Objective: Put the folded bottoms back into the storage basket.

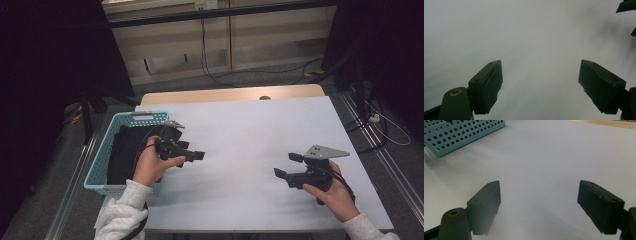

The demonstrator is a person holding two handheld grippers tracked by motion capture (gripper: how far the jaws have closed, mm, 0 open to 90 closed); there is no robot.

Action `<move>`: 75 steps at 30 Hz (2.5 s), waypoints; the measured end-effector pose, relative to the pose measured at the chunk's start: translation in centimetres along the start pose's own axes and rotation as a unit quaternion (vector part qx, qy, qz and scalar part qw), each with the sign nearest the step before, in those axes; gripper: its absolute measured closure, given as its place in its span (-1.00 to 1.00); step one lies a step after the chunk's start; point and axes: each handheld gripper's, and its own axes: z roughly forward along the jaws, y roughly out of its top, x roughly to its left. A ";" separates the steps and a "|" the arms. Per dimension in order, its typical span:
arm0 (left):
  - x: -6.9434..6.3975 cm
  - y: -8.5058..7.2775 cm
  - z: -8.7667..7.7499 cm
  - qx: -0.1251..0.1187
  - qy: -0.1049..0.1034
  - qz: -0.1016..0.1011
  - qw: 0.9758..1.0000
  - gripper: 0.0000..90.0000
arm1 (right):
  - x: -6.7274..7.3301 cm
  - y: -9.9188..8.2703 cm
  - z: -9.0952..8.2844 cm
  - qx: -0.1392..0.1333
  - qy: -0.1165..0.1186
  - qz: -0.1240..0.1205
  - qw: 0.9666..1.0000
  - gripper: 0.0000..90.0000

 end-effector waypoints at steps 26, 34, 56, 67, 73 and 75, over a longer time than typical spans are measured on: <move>-0.8 -2.1 0.7 0.005 -0.016 0.007 1.000 -0.60 | -0.8 -0.9 -1.7 0.005 -0.008 0.001 1.000 -0.61; -0.8 -3.0 0.7 0.004 -0.017 0.008 1.000 -0.60 | -1.0 -1.3 -2.1 0.013 -0.010 -0.003 1.000 -0.62; -0.8 -5.4 0.8 -0.009 -0.034 0.010 0.999 -0.64 | -1.2 -1.9 -2.6 0.027 -0.012 -0.011 0.999 -0.64; -0.5 -6.6 0.7 -0.018 -0.038 0.003 0.999 -0.66 | -1.4 -2.1 -3.0 0.030 -0.016 -0.011 0.999 -0.65; -0.9 -7.0 0.8 -0.019 -0.042 0.009 0.999 -0.68 | -1.5 -2.4 -3.3 0.030 -0.017 -0.012 0.999 -0.65; -1.0 -7.2 0.9 -0.015 -0.044 0.010 0.999 -0.69 | -1.5 -2.5 -3.4 0.032 -0.017 -0.013 0.999 -0.65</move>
